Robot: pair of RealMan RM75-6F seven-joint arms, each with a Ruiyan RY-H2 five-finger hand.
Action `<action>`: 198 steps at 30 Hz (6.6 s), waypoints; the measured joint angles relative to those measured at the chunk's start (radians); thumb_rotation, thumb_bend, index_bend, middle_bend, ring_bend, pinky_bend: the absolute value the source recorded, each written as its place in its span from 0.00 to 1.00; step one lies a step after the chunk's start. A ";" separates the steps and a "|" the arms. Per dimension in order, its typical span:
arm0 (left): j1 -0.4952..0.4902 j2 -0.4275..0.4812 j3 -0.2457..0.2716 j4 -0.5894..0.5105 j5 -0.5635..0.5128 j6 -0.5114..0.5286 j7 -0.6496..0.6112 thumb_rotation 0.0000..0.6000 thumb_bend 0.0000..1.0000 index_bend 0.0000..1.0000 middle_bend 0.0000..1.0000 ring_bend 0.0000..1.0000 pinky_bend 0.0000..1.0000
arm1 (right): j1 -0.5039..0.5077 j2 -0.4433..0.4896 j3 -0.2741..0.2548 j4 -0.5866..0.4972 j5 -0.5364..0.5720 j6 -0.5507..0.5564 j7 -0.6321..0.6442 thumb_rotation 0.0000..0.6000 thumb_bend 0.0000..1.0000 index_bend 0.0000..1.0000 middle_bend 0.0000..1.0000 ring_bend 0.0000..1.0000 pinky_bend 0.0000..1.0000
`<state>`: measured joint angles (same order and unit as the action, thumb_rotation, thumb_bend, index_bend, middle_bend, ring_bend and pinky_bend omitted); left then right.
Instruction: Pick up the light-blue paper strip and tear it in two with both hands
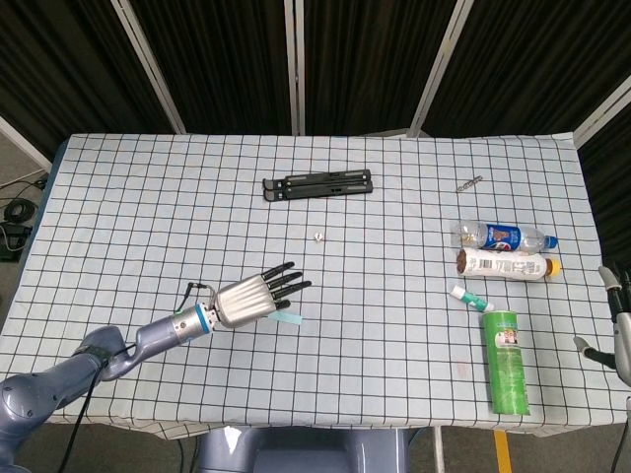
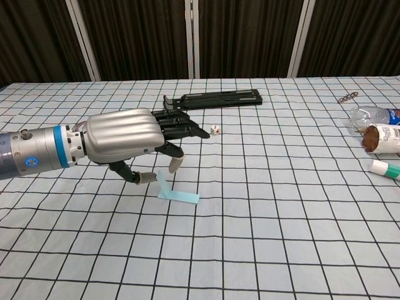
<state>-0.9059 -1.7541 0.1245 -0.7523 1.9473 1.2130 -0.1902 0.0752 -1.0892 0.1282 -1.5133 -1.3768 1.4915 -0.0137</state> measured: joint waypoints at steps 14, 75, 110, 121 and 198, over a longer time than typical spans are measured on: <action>-0.001 -0.029 0.025 0.035 -0.027 -0.003 0.009 1.00 0.41 0.59 0.00 0.00 0.00 | -0.001 0.000 0.003 0.002 -0.005 -0.004 0.004 1.00 0.00 0.00 0.00 0.00 0.00; -0.318 0.206 -0.539 -0.905 -1.331 -0.185 0.869 1.00 0.61 0.91 0.00 0.00 0.00 | 0.627 -0.199 0.202 -0.257 0.583 -0.613 0.062 1.00 0.07 0.42 0.00 0.00 0.00; -0.390 0.074 -0.563 -0.806 -1.400 -0.121 0.792 1.00 0.61 0.91 0.00 0.00 0.00 | 0.699 -0.334 0.234 -0.183 0.678 -0.530 -0.010 1.00 0.25 0.52 0.04 0.00 0.00; -0.393 0.040 -0.560 -0.778 -1.367 -0.100 0.784 1.00 0.61 0.91 0.00 0.00 0.00 | 0.695 -0.336 0.233 -0.189 0.678 -0.529 -0.011 1.00 0.25 0.51 0.05 0.00 0.00; -0.358 0.007 -0.594 -0.780 -1.347 -0.069 0.811 1.00 0.63 0.91 0.00 0.00 0.00 | 0.671 -0.335 0.221 -0.142 0.624 -0.485 -0.058 1.00 0.29 0.49 0.04 0.00 0.00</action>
<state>-1.2644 -1.7472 -0.4696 -1.5327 0.6006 1.1437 0.6205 0.7458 -1.4247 0.3490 -1.6552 -0.7525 1.0068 -0.0721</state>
